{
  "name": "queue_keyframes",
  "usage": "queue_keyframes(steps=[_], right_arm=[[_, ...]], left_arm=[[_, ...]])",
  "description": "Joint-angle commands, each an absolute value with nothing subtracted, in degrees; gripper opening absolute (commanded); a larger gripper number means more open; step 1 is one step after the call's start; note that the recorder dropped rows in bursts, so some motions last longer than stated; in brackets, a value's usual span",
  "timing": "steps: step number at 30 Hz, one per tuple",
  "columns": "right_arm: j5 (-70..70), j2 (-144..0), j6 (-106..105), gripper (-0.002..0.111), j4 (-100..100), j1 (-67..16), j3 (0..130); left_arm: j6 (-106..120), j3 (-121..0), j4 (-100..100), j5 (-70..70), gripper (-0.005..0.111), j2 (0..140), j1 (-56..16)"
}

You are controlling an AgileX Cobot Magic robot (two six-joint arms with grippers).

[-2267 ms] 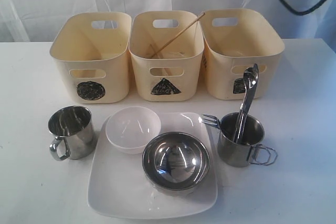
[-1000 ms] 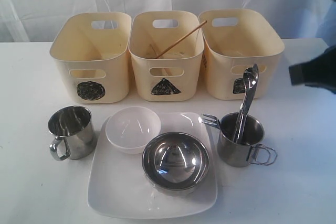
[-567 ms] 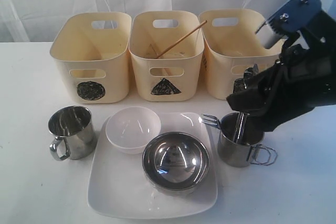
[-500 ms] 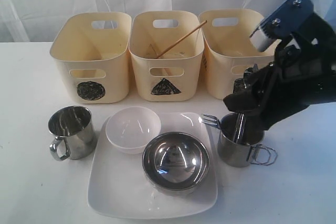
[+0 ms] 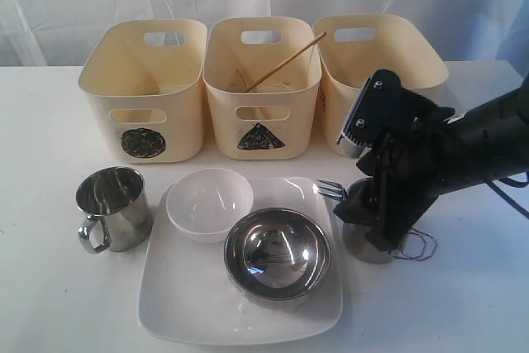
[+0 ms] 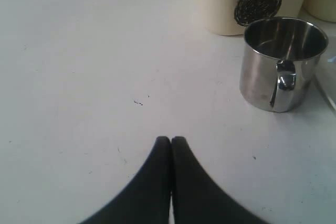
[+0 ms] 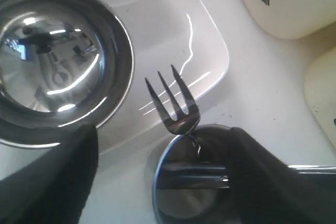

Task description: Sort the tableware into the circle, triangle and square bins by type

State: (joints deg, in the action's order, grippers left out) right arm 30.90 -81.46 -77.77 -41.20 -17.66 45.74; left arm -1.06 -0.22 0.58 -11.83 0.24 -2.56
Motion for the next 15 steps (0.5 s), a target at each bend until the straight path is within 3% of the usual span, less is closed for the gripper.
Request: queue_keyframes(steps=[1, 15], right_arm=[[28.18, -83.86, -80.79, 0.065, -42.26, -17.73, 45.60], [22.47, -90.78, -83.69, 0.065, -47.18, -17.73, 45.60]], left_arm=[[-1.26, 0.00, 0.79, -11.62, 0.000, 0.00, -2.44], [-1.26, 0.00, 0.79, -11.62, 0.000, 0.00, -2.44]])
